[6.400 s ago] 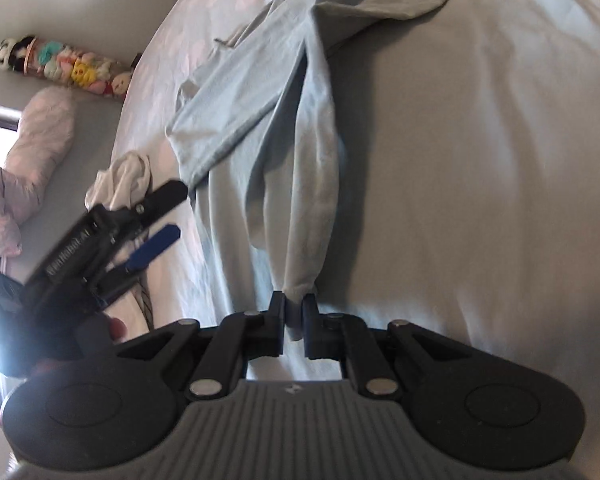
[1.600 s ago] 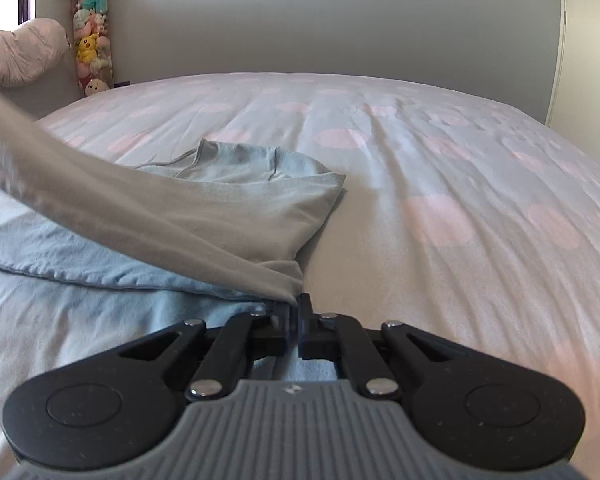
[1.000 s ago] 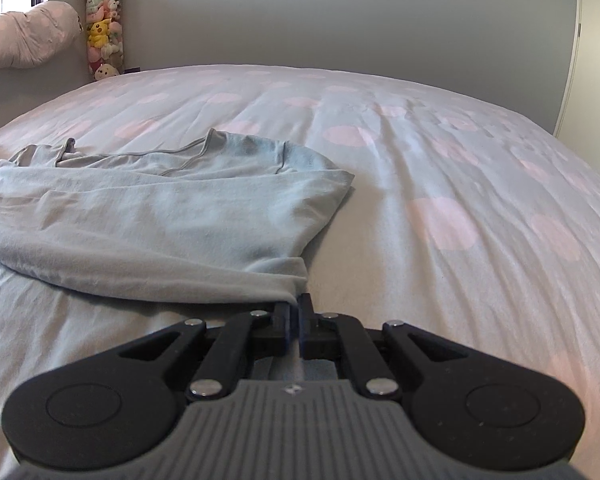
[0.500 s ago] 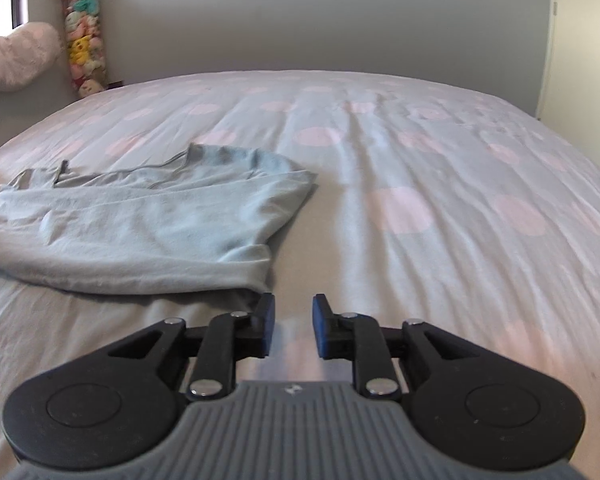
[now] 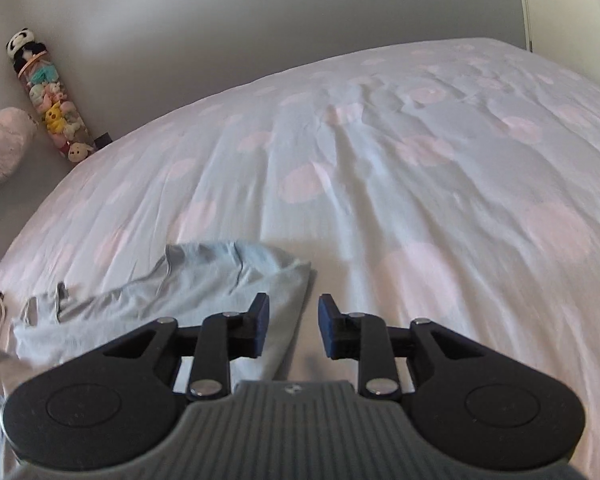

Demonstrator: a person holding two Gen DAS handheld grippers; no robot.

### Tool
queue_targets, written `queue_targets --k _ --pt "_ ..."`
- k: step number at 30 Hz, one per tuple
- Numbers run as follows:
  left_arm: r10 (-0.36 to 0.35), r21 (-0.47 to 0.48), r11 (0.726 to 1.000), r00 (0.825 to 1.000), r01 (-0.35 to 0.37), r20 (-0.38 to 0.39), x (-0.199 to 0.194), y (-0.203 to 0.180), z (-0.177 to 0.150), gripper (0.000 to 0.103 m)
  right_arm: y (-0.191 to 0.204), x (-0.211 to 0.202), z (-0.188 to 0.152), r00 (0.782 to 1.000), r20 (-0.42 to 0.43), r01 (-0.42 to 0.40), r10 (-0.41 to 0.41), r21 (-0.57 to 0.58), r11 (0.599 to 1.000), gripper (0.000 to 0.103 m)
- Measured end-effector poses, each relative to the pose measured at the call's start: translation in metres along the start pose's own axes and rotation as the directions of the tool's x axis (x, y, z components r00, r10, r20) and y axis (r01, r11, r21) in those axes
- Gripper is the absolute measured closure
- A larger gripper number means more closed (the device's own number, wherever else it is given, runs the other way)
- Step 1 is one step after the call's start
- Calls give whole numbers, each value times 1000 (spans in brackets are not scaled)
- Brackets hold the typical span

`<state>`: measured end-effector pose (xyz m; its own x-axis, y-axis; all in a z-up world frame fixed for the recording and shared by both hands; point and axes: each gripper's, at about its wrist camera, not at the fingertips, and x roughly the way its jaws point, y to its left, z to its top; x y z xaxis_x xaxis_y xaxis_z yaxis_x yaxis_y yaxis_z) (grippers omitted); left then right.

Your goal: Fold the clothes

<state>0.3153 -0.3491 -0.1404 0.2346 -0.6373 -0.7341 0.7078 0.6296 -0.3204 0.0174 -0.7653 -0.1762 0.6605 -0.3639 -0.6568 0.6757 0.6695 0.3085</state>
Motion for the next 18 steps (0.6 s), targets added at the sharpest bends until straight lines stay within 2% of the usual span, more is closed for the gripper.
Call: queue_targets --k 3,5,8,10,13,14,15,16,18 --pt "-6 2 1000 1000 6 -2 -1 2 2 101 -7 31 25 998 -63 -25 28 60 998 68" --pt "-7 -2 1000 1000 7 -4 -2 4 4 101 -4 47 34 996 -75 -43 46 47 998 68" --pt "-12 2 1000 1000 12 -4 -3 5 7 101 19 69 45 995 -100 -43 29 -144 989 65" --pt "-14 8 1000 1000 14 -6 -2 5 9 101 35 82 48 992 -125 -50 15 -281 958 62" --pt "-18 16 1000 1000 18 -7 -1 4 11 102 47 97 47 985 -169 -77 14 -370 926 64" --pt "-19 23 1000 1000 19 -2 -2 2 13 102 48 102 47 982 -186 -91 21 -377 922 75" --pt "-21 31 999 1000 21 11 -4 0 15 102 48 105 47 980 -198 -102 29 -369 924 101" --pt "-21 32 999 999 20 29 -6 1 18 102 49 108 46 978 -206 -105 30 -364 926 101" --pt "-8 6 1000 998 8 57 -8 5 27 102 52 113 47 985 -170 -40 -28 -382 923 101"
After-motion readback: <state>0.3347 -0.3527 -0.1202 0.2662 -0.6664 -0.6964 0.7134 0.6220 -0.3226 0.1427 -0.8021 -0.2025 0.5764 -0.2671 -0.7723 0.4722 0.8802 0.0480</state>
